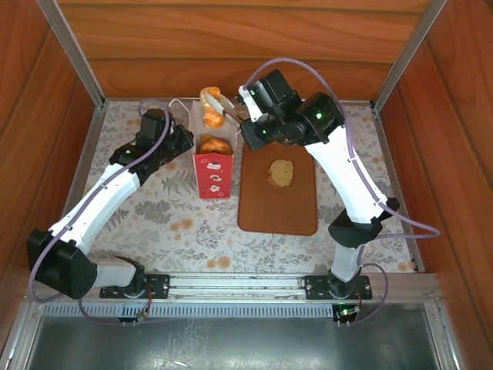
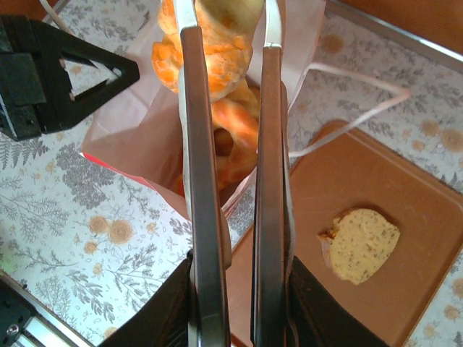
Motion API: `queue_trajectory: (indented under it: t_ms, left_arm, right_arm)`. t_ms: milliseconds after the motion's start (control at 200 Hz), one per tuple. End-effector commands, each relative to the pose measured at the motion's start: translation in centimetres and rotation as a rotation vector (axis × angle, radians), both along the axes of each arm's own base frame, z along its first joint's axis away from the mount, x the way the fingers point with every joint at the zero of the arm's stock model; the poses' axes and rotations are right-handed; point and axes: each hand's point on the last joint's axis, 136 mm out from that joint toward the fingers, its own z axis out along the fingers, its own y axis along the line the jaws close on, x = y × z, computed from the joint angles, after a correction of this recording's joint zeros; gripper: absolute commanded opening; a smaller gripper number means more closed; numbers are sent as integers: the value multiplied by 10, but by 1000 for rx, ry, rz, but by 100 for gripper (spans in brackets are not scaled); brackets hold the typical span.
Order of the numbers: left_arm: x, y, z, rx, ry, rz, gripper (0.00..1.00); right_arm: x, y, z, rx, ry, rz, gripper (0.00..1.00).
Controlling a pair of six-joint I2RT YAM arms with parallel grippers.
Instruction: Place the fake bread into the paper bag
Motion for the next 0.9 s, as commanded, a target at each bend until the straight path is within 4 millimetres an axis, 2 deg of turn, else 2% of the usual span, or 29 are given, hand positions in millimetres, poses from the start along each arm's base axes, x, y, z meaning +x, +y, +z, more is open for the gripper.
queue_trajectory:
  t_ms: [0,275,550,700,895]
  left_arm:
    - [4,-3,14,-2,-34,-1,13]
    - [3,-7,14,-10,-32,-8,9]
    - [1,-9,13,-13,-29,-14,8]
    - [1,-8,12,-12,-29,-13,8]
    - [0,-8,11,-8,-26,-13,8]
  right_arm:
    - [-1,15,-1,56,21,5,22]
    - [1,35,-37,31,127,20,24]
    - [7,41,-63,-23,175,13,27]
    - [8,40,-64,-34,175,10,34]
    - [12,34,-45,-22,115,-4,45]
